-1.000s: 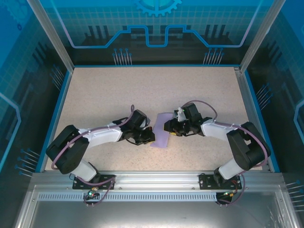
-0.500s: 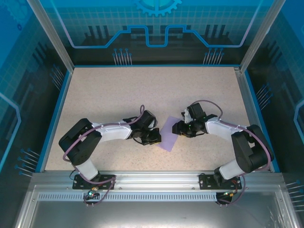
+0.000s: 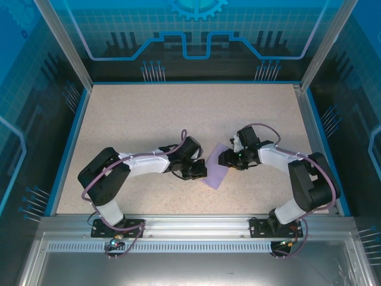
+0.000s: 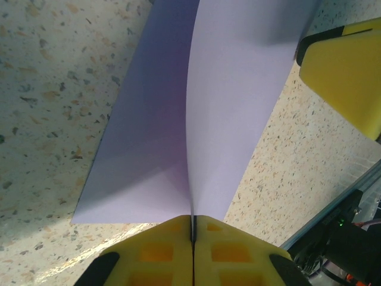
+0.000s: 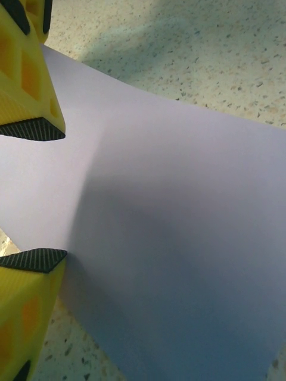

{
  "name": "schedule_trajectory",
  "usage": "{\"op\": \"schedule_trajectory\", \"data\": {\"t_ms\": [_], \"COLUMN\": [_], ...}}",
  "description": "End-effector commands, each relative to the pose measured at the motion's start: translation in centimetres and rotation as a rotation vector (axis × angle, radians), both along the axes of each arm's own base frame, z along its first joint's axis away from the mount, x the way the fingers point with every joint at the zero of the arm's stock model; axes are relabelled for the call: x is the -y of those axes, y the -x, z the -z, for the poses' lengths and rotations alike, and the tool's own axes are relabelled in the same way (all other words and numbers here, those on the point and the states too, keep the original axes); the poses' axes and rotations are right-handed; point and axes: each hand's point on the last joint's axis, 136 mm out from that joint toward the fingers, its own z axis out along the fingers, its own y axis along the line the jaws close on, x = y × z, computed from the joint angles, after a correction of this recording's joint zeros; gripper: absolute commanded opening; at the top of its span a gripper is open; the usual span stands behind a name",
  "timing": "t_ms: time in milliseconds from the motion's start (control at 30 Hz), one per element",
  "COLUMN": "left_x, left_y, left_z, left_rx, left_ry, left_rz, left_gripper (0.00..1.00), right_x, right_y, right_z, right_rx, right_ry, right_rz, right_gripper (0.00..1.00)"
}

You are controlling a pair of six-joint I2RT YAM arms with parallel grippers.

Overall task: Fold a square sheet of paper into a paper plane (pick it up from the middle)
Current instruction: Place a square sheet of paper at the center of the table, then fold the triangle a second time at the center of the table.

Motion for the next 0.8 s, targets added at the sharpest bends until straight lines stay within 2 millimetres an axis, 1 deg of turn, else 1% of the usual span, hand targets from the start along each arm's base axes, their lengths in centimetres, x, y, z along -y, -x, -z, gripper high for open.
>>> {"op": "schedule_trajectory", "data": {"t_ms": [0,167,300,467,567,767], "left_x": [0.1,-0.4,-1.2,-1.8,-1.7,-1.0], "left_y": [0.0,0.7,1.3,2.1,2.3,2.1], "left_z": [0.1,-0.2,-0.6,-0.8,-0.5,0.0], "left_rx": [0.015,0.031,0.04,0.041,0.034,0.028], "left_ry": [-0.032,-0.07,-0.082,-0.094,-0.093,-0.094], "left_rz": [0.015,0.016,0.01,0.005,0.006,0.025], "left_gripper": [0.06,0.06,0.06,0.06,0.07,0.07], "right_x": [0.5,-0.2,-1.0,-2.8,-3.5,-3.7], "right_y": [-0.4,-0.6,-0.8,-1.0,-0.9,-0.8], "right_z": [0.2,0.4,0.6,1.1,1.3,1.2], "right_rx": [-0.003,-0.008,-0.012,-0.019,-0.02,-0.018], "right_ry": [0.031,0.021,0.016,0.014,0.018,0.024], "right_rz": [-0.007,-0.024,-0.04,-0.085,-0.105,-0.124], "right_gripper": [0.54,0.5,0.46,0.41,0.38,0.32]}}
